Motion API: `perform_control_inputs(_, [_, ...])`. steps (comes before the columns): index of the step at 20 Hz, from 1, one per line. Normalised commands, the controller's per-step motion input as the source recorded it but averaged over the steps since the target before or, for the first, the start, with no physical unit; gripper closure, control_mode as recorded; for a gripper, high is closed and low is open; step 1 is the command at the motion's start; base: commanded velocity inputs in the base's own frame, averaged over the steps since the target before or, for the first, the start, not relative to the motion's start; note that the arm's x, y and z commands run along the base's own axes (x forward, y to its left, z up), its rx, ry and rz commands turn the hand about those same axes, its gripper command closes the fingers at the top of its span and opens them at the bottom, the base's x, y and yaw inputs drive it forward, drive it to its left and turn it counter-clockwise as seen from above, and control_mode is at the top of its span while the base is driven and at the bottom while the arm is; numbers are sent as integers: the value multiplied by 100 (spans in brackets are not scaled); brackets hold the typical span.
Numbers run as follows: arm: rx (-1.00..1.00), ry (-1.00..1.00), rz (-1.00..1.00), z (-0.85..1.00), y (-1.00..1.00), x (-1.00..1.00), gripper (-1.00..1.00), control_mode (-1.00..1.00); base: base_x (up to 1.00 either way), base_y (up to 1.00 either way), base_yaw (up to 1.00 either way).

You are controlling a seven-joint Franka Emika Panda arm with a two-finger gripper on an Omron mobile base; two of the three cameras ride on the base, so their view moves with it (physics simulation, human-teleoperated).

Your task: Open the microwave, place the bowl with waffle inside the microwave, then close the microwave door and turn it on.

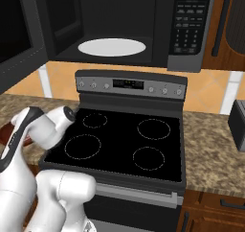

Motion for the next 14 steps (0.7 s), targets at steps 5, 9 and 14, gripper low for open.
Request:
perform_control_inputs(5, [-1, 0, 0, -34, 23, 38, -100, -100, 0, 0, 0])
perform_control_inputs(9, [-1, 0, 0, -37, 21, 44, -100, -100, 0, 0, 0])
perform_control_inputs(14, [0, 2, -1, -15, 1, 38, -100, -100, 0, 0, 0])
